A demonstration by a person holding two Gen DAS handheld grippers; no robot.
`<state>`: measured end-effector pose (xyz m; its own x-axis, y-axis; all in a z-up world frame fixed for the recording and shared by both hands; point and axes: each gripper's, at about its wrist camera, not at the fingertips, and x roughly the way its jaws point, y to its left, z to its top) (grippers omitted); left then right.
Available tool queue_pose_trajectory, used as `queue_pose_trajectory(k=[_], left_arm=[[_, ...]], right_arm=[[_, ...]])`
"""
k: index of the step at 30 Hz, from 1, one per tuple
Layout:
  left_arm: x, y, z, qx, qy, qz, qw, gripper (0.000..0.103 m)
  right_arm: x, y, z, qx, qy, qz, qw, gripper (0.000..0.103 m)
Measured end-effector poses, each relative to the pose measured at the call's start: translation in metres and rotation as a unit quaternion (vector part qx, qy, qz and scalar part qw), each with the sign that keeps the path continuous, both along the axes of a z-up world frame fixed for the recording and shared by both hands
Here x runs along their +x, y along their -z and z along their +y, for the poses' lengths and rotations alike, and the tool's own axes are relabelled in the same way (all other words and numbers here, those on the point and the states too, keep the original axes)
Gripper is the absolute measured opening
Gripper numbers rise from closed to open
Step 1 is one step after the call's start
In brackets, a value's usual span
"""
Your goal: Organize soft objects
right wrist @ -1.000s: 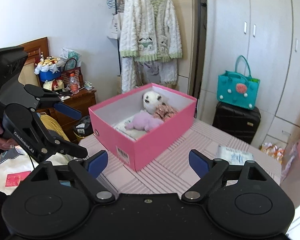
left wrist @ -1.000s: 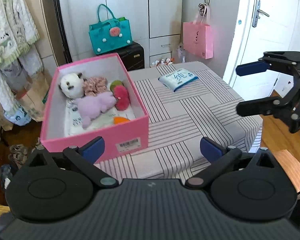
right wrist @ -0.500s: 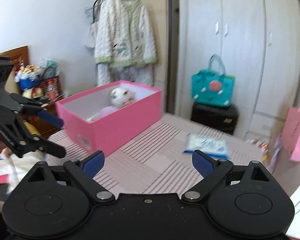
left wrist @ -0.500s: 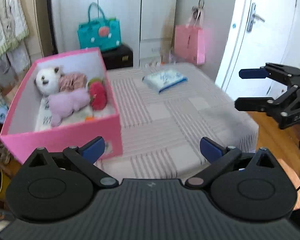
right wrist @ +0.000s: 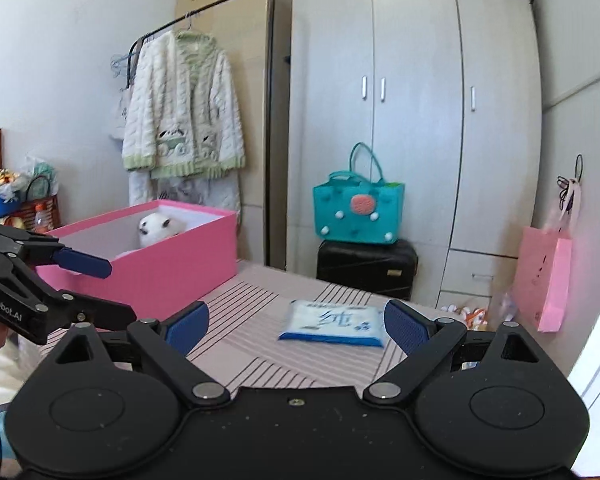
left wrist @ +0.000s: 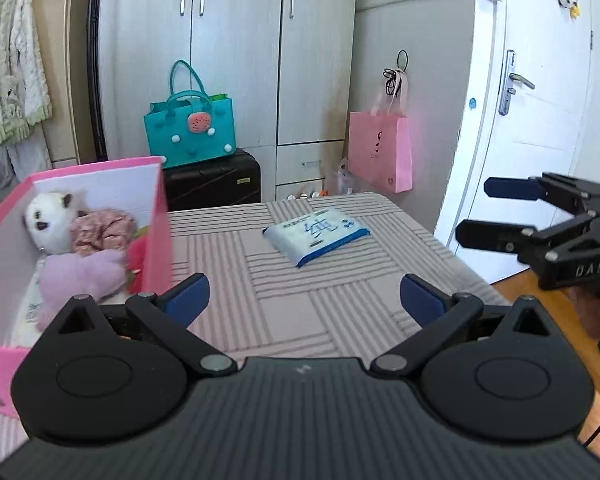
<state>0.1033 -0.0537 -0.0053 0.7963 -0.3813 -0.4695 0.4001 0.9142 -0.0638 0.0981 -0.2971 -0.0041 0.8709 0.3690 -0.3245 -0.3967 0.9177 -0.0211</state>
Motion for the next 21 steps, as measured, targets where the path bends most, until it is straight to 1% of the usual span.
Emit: queue_pose_trajectory(k=[3,6,8,10,12,14,15,18,21], left_arm=[[0.012,-0.004,-0.020,-0.004,0.008,-0.006,0.9999,0.103],[0.022,-0.005,-0.039,-0.015,0.009,-0.024,0.9996,0.103],[0.033,-0.002,-0.048,-0.019,0.005,-0.023,0.9996,0.103],[0.044,0.003,-0.055,-0.020,-0.003,-0.018,0.9996,0.103],[0.054,0.008,-0.059,-0.030,-0.022,-0.015,0.9992,0.103],[0.061,0.013,-0.061,-0.038,-0.036,-0.016,0.9985,0.103],[0.066,0.016,-0.062,-0.040,-0.040,-0.012,0.9983,0.103],[0.083,0.023,-0.064,-0.046,-0.050,0.001,0.9977,0.103],[0.100,0.031,-0.070,-0.042,-0.057,0.011,0.9974,0.103]], right_arm=[[0.013,0.006,-0.010,0.009,0.011,-0.016,1.000,0.097],[0.031,0.011,-0.016,0.005,0.029,-0.022,0.999,0.097],[0.043,0.014,-0.023,0.013,0.034,-0.018,0.999,0.097],[0.055,0.017,-0.033,0.042,0.041,-0.003,0.998,0.097],[0.070,0.022,-0.043,0.074,0.055,0.023,0.995,0.097],[0.087,0.028,-0.051,0.090,0.065,0.049,0.993,0.097],[0.093,0.031,-0.052,0.092,0.067,0.055,0.992,0.097],[0.111,0.038,-0.052,0.084,0.065,0.053,0.993,0.097],[0.130,0.045,-0.054,0.090,0.054,0.076,0.991,0.095]])
